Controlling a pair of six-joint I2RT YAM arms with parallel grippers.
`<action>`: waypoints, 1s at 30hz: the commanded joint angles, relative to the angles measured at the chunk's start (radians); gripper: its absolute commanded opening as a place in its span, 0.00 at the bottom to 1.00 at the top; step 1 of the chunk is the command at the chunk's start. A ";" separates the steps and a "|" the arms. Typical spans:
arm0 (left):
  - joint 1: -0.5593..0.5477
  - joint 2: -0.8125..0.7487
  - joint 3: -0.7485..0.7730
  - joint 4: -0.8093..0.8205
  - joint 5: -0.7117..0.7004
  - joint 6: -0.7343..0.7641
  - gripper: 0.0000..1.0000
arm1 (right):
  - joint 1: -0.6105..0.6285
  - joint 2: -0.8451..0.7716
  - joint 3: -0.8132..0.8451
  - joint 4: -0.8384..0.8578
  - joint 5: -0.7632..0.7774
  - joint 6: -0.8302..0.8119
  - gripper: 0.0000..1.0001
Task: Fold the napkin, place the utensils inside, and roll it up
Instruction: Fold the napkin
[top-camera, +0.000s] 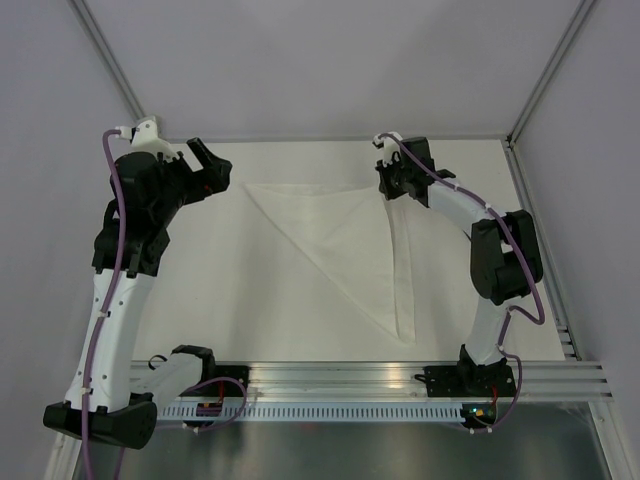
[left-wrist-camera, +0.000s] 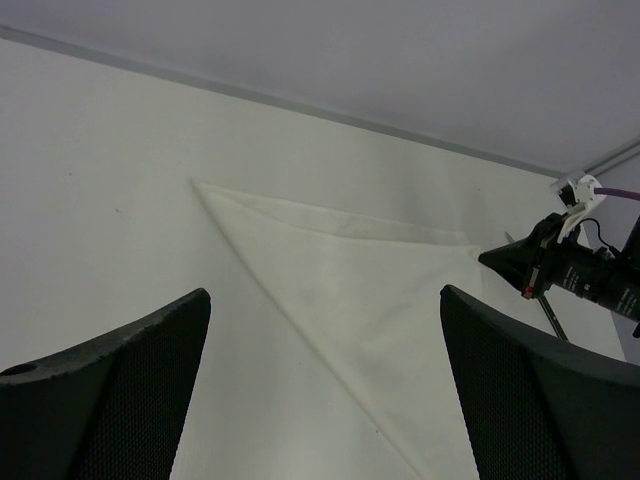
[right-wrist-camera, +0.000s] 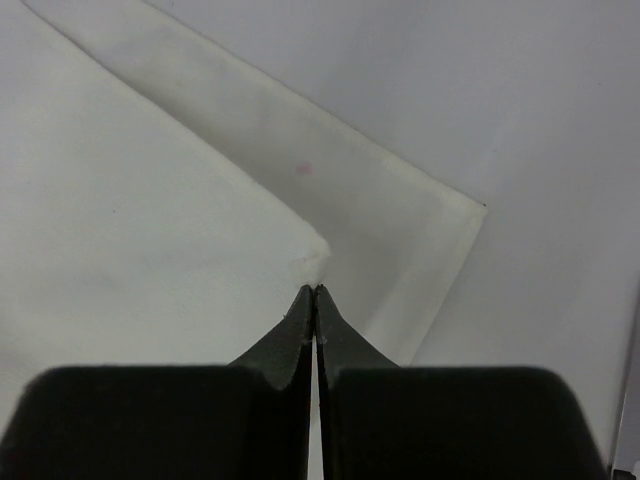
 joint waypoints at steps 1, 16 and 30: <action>0.000 0.003 -0.001 0.036 0.031 -0.008 1.00 | -0.020 -0.057 0.023 0.044 -0.019 0.017 0.00; 0.000 0.011 -0.008 0.040 0.032 -0.011 1.00 | -0.045 -0.057 0.050 0.039 -0.048 0.027 0.00; 0.000 0.017 -0.012 0.053 0.045 -0.028 1.00 | -0.042 -0.175 0.056 0.003 -0.142 0.066 0.00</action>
